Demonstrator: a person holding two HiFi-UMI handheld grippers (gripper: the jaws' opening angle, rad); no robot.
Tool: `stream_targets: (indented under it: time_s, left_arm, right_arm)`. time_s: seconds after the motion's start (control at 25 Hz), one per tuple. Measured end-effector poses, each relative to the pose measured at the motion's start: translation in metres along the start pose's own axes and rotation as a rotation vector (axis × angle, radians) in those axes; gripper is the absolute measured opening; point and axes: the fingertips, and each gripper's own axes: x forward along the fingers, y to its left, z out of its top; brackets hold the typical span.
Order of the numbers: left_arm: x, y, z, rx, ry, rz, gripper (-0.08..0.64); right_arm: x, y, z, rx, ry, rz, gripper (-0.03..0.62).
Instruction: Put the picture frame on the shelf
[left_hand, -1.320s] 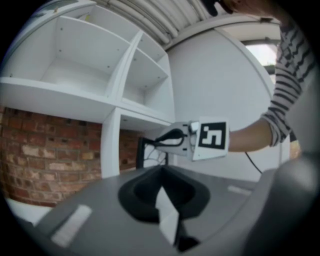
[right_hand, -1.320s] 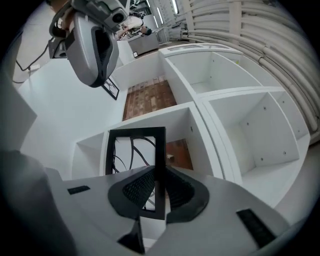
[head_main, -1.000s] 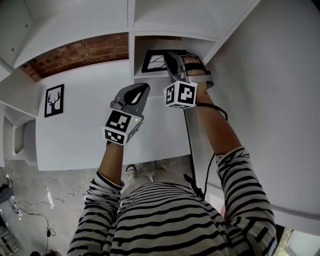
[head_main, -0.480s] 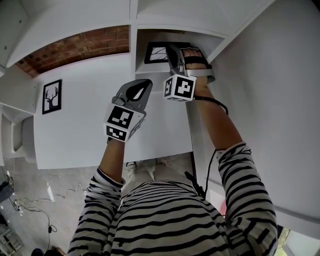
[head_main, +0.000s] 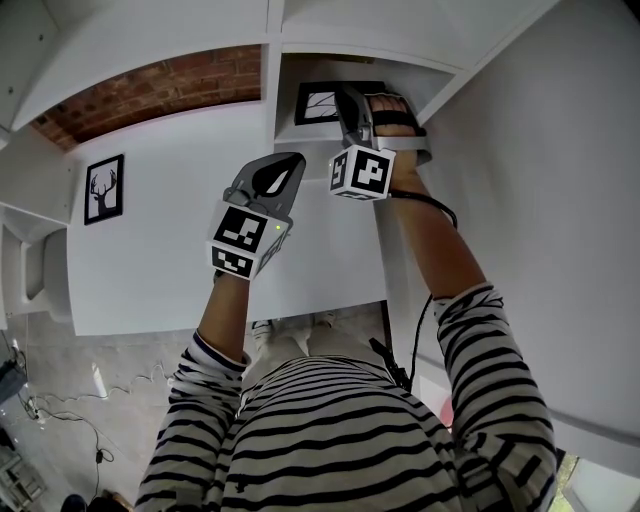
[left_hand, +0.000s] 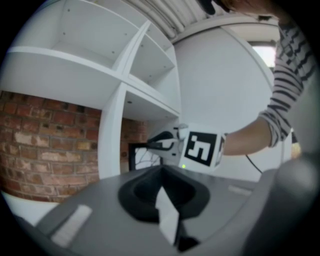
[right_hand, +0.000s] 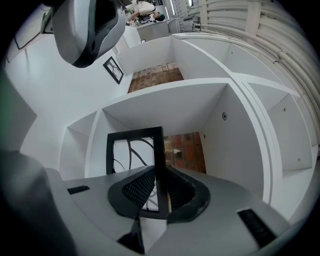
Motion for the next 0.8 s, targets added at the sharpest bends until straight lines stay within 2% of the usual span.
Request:
stream_targets:
  time_s: [0.64,0.8]
  left_arm:
    - [0.0007,-0.0008,0.0035,0.006,-0.003,0.0,0.006]
    - [0.0001,-0.0017,0.0039,0.008,-0.004,0.002,0.006]
  right_arm:
    - [0.0033,0.0032,-0.0028,-0.002,0.017,0.045,0.063]
    - [0.001,0.0023,-0.0024,0.013,0.015,0.052,0.083]
